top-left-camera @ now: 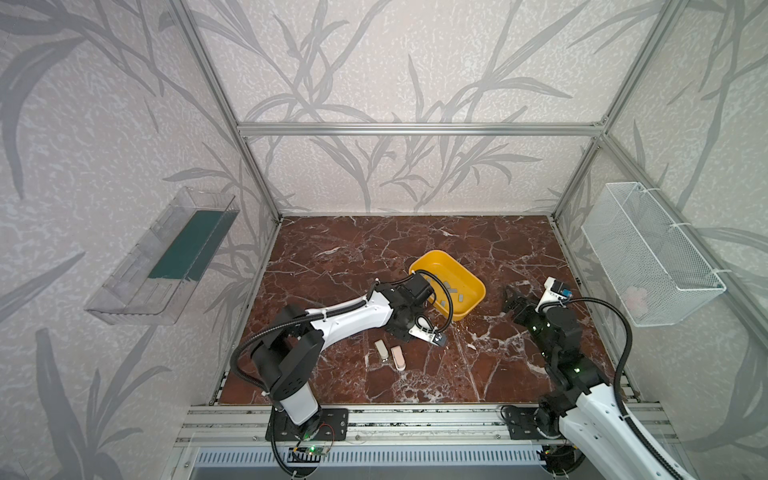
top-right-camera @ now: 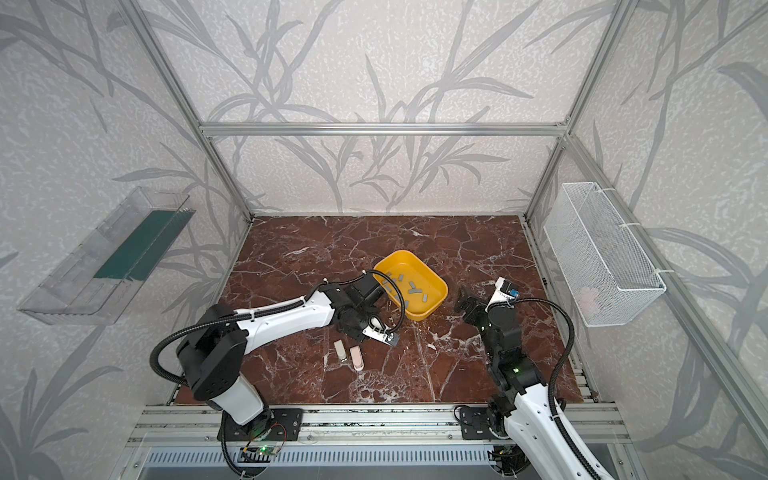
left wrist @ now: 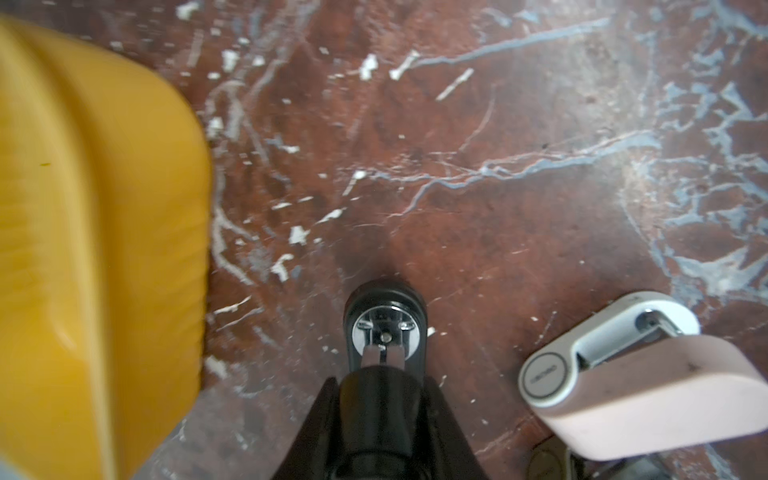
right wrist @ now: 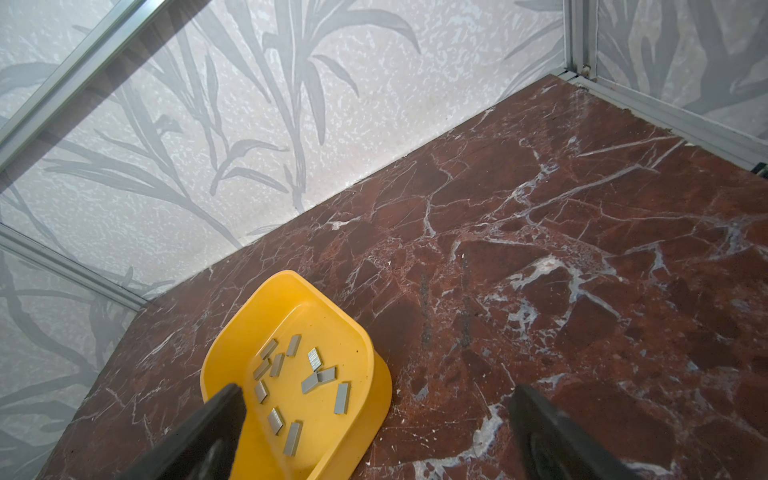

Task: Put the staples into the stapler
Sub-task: 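Grasp the black stapler's end with the left gripper and lift it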

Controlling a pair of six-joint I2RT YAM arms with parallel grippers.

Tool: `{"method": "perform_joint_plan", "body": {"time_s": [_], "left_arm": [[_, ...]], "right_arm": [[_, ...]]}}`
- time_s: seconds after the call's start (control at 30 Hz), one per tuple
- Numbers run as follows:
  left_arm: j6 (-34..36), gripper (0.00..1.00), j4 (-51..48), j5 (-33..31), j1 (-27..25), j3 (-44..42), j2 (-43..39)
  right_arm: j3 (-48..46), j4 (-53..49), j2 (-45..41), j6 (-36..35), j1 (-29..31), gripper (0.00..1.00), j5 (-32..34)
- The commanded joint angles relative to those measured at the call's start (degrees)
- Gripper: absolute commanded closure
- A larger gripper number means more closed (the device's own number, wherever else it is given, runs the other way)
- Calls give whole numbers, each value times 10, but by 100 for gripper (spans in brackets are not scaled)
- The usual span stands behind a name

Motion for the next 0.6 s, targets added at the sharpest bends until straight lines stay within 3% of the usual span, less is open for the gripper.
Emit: {"method": "perform_joint_plan", "body": {"time_s": [0.0, 0.1, 0.23, 0.4, 0.57], "left_arm": [[-31, 100, 120, -73, 3, -3, -63], [-34, 100, 210, -141, 4, -24, -81], [-101, 100, 174, -157, 11, 10, -74], [-167, 100, 54, -69, 26, 89, -65], [-152, 100, 28, 10, 37, 83, -98]], "right_arm": [[-5, 38, -2, 4, 2, 1, -24], [6, 66, 17, -17, 3, 1, -98], [26, 76, 50, -22, 2, 0, -155], [40, 113, 92, -25, 3, 18, -229], [54, 128, 119, -22, 2, 22, -265]]}}
